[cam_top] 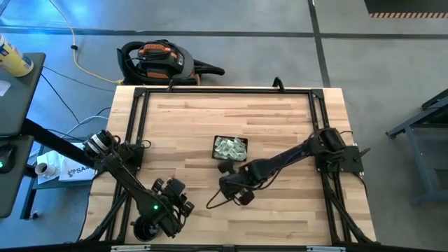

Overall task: Pick and place Stevia / Truvia into bins
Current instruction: Put the green stevia packet into the black basket

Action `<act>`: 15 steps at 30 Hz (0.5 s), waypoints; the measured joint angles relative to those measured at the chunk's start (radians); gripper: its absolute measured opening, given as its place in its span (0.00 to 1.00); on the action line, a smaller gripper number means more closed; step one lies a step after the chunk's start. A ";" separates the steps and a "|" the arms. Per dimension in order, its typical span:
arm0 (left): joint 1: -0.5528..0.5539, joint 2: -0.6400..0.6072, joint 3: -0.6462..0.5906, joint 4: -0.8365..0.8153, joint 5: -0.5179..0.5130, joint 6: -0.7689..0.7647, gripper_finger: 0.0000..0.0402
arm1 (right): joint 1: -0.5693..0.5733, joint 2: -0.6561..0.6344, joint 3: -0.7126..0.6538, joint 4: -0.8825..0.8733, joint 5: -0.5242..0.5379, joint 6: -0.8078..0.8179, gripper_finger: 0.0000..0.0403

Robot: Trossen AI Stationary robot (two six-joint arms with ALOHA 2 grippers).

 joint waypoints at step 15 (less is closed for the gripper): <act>0.000 0.000 0.000 0.004 -0.012 -0.004 0.41 | -0.283 -0.052 0.209 -0.191 0.048 0.053 0.00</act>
